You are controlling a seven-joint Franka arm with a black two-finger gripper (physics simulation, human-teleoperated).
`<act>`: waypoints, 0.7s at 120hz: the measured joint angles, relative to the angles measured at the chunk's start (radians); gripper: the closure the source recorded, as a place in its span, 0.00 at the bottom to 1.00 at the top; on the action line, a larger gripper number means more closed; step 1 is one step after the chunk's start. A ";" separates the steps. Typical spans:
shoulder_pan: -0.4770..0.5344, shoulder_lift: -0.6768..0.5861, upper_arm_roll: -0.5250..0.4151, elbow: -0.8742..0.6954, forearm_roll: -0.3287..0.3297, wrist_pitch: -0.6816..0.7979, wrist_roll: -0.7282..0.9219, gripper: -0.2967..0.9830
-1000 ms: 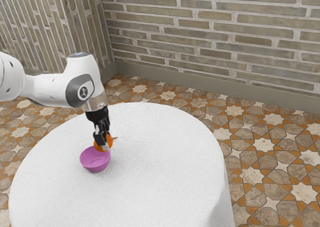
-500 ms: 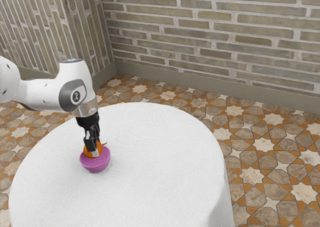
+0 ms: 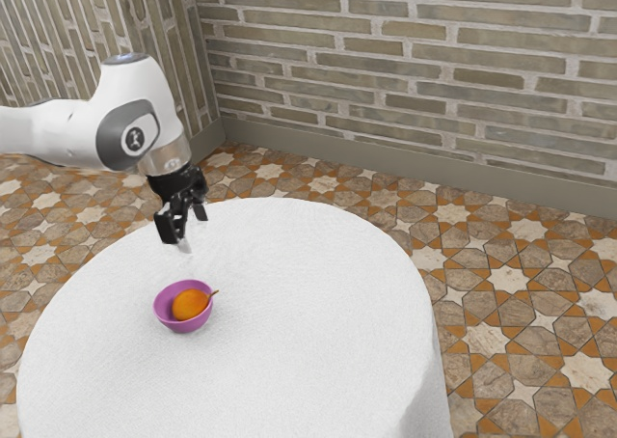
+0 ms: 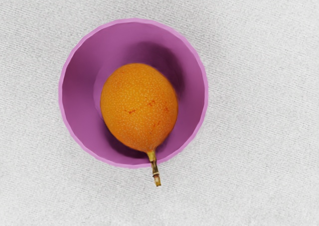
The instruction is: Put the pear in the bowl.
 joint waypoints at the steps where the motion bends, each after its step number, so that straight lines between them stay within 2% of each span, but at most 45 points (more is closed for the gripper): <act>1: -0.002 -0.006 0.000 0.003 0.001 -0.002 0.016 0.28; 12: -0.009 -0.035 -0.003 0.097 0.006 -0.045 0.212 0.27; 28: 0.015 -0.032 0.004 0.304 0.005 -0.192 0.528 0.26; 46: 0.058 0.058 0.008 0.545 0.004 -0.361 0.850 0.25; 57: 0.065 0.064 -0.001 0.584 0.004 -0.435 1.010 0.25; 84: 0.003 0.045 -0.002 0.633 0.007 -0.527 1.314 0.25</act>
